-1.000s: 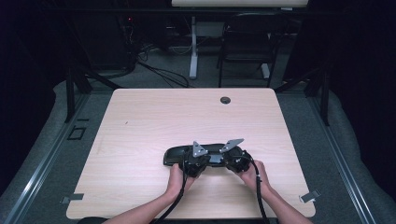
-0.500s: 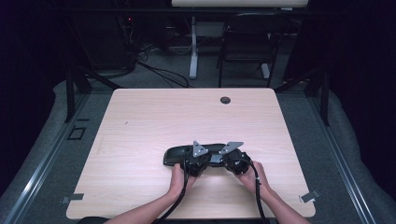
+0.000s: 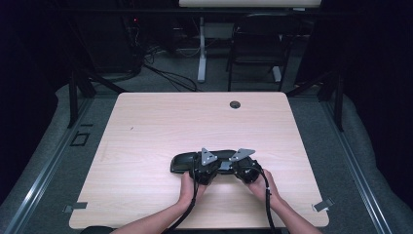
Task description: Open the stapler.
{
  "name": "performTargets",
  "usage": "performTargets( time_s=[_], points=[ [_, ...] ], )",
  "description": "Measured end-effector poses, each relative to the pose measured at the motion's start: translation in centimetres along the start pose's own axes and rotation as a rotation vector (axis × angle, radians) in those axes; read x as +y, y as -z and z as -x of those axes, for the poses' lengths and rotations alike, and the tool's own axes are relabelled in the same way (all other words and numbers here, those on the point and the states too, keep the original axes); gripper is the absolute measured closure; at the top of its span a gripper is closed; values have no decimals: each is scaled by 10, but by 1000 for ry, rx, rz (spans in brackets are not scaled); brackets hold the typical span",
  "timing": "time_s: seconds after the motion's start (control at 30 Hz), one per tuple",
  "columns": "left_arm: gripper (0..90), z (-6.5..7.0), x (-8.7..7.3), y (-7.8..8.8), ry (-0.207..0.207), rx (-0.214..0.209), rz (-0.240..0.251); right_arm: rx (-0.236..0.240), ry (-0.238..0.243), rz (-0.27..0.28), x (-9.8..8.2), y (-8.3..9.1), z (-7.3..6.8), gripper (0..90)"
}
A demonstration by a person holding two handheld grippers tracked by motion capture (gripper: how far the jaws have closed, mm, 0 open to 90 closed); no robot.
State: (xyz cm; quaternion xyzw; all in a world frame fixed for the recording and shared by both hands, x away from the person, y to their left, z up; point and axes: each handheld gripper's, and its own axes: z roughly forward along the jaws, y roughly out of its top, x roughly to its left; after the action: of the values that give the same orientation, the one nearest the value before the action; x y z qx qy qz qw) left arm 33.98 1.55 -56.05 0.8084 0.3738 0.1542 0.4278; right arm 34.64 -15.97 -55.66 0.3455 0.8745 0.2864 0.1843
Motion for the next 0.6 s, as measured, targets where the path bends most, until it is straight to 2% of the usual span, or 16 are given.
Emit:
performTargets(
  time_s=[0.1,0.2,0.27,0.33,0.37,0.6],
  points=[
    [900,0,0,-2,17,-3,0,5,-10,-1,-1,1,2,900],
    [900,-1,0,-2,14,-3,-2,10,-22,3,-1,0,2,900],
    [900,1,-2,-4,17,13,12,20,-36,8,-2,0,4,900],
    [900,1,-2,-4,13,16,15,23,-38,12,-2,0,4,900],
    [900,2,-2,-5,-2,24,21,23,-44,18,-3,0,4,900],
    [900,4,-2,-5,-5,42,21,15,-42,27,-4,0,3,900]
  ],
)
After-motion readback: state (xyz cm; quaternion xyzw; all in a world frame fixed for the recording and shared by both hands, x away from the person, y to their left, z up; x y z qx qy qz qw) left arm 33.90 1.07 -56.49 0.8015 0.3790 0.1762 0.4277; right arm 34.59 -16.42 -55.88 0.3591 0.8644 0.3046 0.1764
